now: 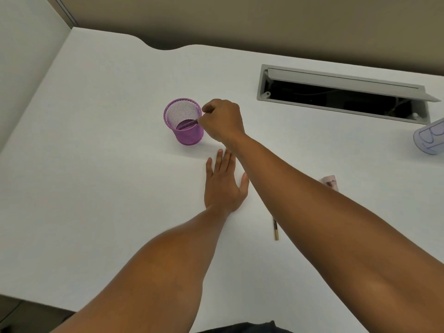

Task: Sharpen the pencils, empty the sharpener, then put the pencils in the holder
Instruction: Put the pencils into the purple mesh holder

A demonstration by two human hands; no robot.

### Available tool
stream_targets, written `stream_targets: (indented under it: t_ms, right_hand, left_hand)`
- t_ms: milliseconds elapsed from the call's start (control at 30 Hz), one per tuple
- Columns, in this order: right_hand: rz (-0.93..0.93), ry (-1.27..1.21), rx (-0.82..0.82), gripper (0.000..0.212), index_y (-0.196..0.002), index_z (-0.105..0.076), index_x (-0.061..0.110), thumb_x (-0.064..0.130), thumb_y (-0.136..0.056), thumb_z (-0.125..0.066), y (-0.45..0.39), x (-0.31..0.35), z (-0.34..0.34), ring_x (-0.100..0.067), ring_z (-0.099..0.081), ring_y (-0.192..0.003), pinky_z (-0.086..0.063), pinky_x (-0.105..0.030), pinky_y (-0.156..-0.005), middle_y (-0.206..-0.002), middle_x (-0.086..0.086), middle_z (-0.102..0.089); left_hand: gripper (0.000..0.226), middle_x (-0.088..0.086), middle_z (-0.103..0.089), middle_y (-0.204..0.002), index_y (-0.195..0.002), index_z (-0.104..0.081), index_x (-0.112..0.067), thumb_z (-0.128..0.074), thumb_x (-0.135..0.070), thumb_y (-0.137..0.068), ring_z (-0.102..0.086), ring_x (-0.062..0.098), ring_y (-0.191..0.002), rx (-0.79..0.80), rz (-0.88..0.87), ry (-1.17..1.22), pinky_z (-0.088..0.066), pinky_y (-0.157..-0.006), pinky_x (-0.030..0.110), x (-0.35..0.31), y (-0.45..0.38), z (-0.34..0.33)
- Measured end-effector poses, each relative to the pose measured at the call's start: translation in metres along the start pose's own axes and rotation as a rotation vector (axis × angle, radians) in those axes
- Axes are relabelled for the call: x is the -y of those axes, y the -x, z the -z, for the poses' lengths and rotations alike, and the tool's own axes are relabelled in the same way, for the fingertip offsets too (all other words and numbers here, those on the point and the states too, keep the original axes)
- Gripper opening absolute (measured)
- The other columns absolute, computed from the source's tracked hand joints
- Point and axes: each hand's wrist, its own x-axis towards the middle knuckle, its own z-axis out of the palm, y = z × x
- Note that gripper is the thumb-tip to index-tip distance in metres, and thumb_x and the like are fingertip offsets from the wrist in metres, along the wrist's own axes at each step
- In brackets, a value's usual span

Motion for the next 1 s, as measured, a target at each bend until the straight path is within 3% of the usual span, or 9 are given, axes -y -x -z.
stream_targets:
  t_ms: [267,400,500,733,900,1000]
  right_hand:
    - [-0.085,-0.07,-0.049,0.024,-0.102,-0.069,0.013,0.008,-0.078,-0.069,0.012,-0.022,0.019,-0.016,-0.066,-0.088,-0.053,-0.025,-0.078,-0.1,-0.001,-0.069]
    - [-0.197,-0.069,-0.095,0.022,-0.099,-0.067,0.015,0.007,-0.079,-0.067,0.022,-0.045,0.03,-0.015,-0.067,-0.082,-0.055,-0.024,-0.07,-0.096,0.0,-0.069]
    - [-0.271,-0.049,-0.111,0.02,-0.097,-0.067,0.016,0.008,-0.078,-0.066,0.034,-0.067,0.036,-0.015,-0.067,-0.083,-0.056,-0.027,-0.072,-0.095,0.002,-0.068]
    - [-0.39,0.007,-0.179,0.022,-0.097,-0.065,0.018,0.01,-0.076,-0.062,0.063,-0.108,0.046,-0.01,-0.056,-0.077,-0.036,-0.014,-0.052,-0.089,0.01,-0.058]
    - [-0.431,0.085,-0.221,0.027,-0.103,-0.064,0.014,0.007,-0.077,-0.059,0.079,-0.13,0.056,-0.018,-0.059,-0.084,-0.042,-0.024,-0.065,-0.103,-0.002,-0.063]
    - [-0.434,0.227,-0.204,0.029,-0.106,-0.063,0.011,0.005,-0.078,-0.057,0.089,-0.139,0.063,-0.023,-0.058,-0.089,-0.044,-0.028,-0.069,-0.112,-0.007,-0.057]
  left_hand:
    - [0.074,0.002,-0.007,-0.167,-0.159,-0.009,-0.015,-0.031,-0.052,-0.099,0.002,0.017,-0.154,-0.028,0.006,0.044,0.001,-0.124,0.045,-0.001,0.0,-0.002]
    - [0.072,0.001,-0.009,-0.167,-0.159,-0.011,-0.014,-0.025,-0.053,-0.1,0.001,0.016,-0.154,-0.054,0.011,0.038,0.0,-0.124,0.045,0.0,-0.002,-0.007]
    - [0.071,0.001,-0.009,-0.167,-0.158,-0.014,-0.014,-0.025,-0.053,-0.099,0.0,0.016,-0.154,-0.073,0.003,0.028,-0.001,-0.124,0.045,0.002,-0.002,-0.011]
    - [0.071,-0.001,-0.011,-0.167,-0.158,-0.017,-0.015,-0.024,-0.053,-0.098,-0.001,0.014,-0.154,-0.094,-0.002,0.053,-0.003,-0.124,0.045,0.004,-0.002,-0.014]
    - [0.071,-0.001,-0.012,-0.167,-0.158,-0.018,-0.015,-0.024,-0.053,-0.099,-0.003,0.015,-0.154,-0.107,-0.007,0.054,-0.002,-0.124,0.045,0.004,-0.001,-0.017]
    - [0.07,-0.001,-0.011,-0.167,-0.158,-0.016,-0.015,-0.023,-0.053,-0.099,-0.003,0.015,-0.154,-0.103,-0.011,0.049,-0.001,-0.124,0.045,0.005,-0.002,-0.018]
